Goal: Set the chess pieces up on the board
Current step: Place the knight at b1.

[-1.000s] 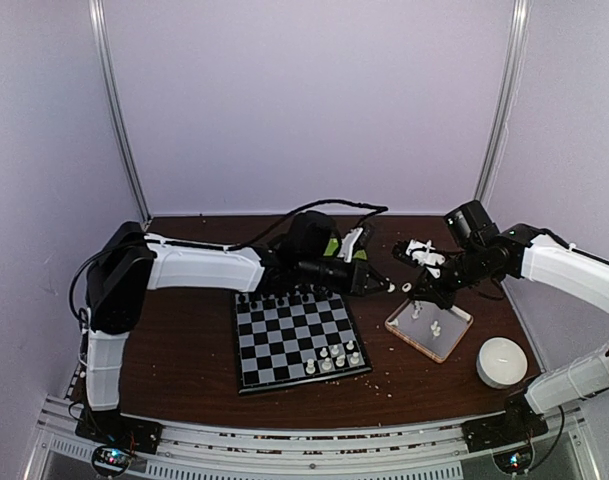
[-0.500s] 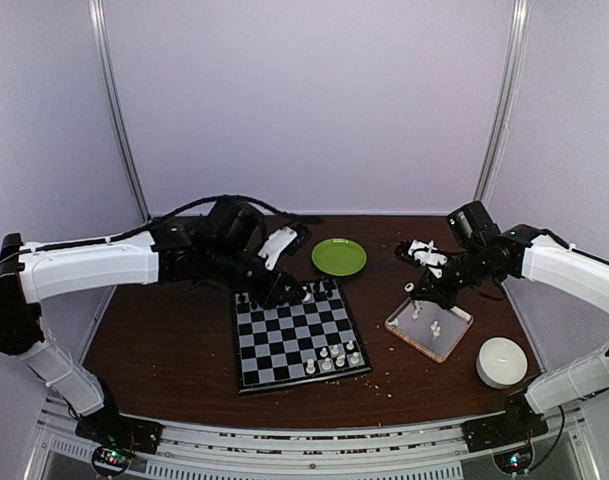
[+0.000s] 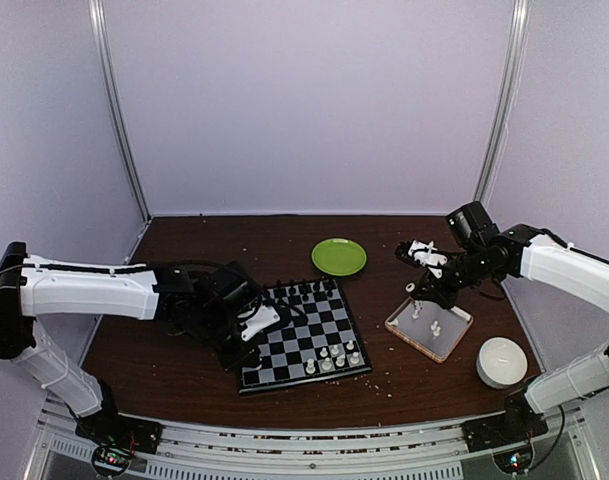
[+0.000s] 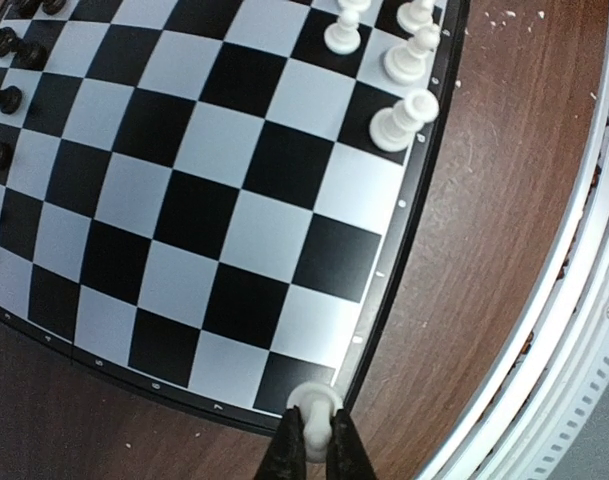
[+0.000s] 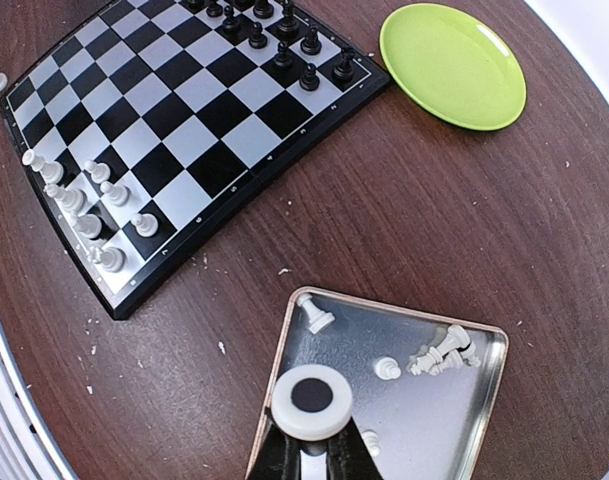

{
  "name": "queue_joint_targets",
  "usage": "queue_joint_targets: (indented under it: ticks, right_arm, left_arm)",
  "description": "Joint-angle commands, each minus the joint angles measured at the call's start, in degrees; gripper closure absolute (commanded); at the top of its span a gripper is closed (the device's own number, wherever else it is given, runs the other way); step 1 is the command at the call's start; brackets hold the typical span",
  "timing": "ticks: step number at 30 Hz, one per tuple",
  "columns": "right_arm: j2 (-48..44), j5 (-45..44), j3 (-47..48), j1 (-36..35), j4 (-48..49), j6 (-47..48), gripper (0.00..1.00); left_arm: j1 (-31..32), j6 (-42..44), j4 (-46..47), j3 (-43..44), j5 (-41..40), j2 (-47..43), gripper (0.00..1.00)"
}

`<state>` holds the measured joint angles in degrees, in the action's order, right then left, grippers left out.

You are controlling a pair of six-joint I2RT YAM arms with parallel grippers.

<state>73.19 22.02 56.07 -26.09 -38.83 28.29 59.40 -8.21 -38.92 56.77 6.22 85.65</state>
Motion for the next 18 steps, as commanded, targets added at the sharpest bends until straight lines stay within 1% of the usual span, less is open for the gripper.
queue_joint_targets:
  ticks: [1, 7, 18]
  right_arm:
    - [0.17, -0.58, -0.55, 0.56, 0.07, 0.40, 0.96]
    - [0.29, -0.50, -0.53, 0.82, -0.03, 0.45, 0.96]
    - [0.51, -0.32, -0.53, 1.22, -0.11, 0.49, 0.96]
  left_arm:
    - [2.30, 1.22, 0.75, -0.27, -3.20, 2.42, 1.00]
    - [2.87, 1.83, 2.30, 0.34, -3.28, 4.90, 1.00]
    - [3.01, 1.60, 6.54, 0.14, -4.58, 6.72, 1.00]
